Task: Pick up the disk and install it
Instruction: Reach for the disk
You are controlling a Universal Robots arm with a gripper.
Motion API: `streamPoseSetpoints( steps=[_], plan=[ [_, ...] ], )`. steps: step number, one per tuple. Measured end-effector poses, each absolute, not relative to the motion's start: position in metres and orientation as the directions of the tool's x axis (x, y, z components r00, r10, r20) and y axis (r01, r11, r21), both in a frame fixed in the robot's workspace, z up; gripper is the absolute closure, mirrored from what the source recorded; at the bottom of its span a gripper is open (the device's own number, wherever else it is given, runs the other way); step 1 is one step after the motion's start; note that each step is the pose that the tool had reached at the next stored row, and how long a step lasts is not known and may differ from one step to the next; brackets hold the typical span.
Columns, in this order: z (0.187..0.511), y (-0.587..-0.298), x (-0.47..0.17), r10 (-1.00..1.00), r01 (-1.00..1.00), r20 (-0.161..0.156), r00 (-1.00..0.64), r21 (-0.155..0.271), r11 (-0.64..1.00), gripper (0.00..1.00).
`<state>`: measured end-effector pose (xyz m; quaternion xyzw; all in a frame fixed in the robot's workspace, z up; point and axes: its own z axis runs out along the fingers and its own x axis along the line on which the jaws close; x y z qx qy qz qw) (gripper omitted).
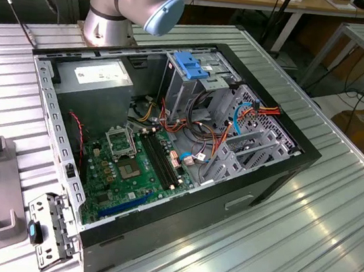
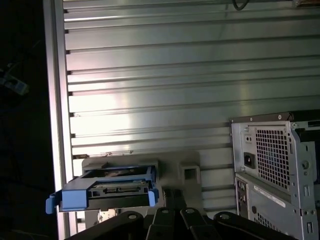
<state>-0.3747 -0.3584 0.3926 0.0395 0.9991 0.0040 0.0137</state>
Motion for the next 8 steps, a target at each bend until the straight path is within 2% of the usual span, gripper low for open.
streamPoseSetpoints(
  steps=[8],
  plan=[
    [0.393, -0.357, -0.387, 0.079, 0.079, -0.027, -0.996, 0.009, 0.997, 0.89]
  ],
)
